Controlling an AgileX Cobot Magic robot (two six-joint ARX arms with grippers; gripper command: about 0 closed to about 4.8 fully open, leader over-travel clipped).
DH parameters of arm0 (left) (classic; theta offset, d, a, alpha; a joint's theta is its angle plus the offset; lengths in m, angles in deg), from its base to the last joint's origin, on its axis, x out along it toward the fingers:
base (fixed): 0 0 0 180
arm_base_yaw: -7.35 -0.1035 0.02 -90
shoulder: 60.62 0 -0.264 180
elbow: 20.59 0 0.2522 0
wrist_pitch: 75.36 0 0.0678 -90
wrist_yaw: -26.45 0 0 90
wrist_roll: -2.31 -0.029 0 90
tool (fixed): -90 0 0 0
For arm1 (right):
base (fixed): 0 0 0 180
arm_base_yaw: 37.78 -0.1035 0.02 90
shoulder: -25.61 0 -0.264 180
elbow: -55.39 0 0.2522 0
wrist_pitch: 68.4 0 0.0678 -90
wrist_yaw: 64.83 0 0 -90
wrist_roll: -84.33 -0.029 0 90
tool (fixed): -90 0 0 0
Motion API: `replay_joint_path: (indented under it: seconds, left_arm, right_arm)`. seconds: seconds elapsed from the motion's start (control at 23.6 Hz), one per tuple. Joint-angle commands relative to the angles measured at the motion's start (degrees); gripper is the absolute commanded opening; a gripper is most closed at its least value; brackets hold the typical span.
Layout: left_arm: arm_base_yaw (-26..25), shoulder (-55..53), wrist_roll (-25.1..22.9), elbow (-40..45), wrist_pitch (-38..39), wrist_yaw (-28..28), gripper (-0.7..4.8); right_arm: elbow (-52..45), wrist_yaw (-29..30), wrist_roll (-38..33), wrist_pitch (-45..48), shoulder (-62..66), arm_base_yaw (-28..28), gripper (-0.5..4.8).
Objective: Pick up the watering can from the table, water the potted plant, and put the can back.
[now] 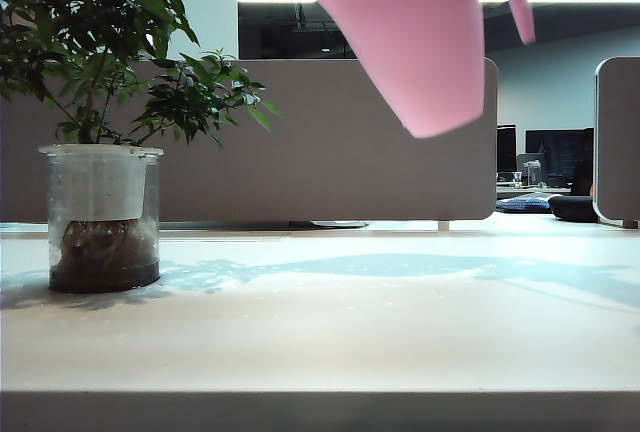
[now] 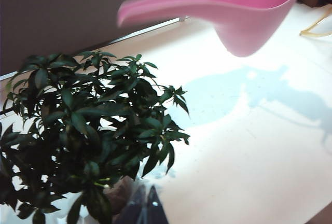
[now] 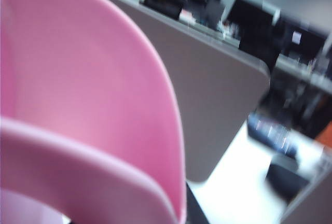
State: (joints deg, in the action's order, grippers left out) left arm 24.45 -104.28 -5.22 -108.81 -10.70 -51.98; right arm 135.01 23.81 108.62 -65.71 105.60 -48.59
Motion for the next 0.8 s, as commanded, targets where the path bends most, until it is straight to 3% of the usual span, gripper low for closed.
replay_joint_path:
  seconds: [0.04,0.34,0.8]
  left_arm:
    - [0.2,0.4,2.2,-0.4,0.3,3.7,-0.05]
    - [0.6,0.9,1.9,-0.5,0.1,3.7,-0.05]
    - [0.6,0.9,2.0,-0.5,0.5,3.7,-0.05]
  right_arm:
    - [3.7,-3.4,9.7,2.6,-0.5,-2.8,1.12]
    - [6.4,-6.6,25.2,7.3,0.8,-7.6,1.13]
    - [6.5,-4.3,30.8,11.3,1.3,-8.4,1.12]
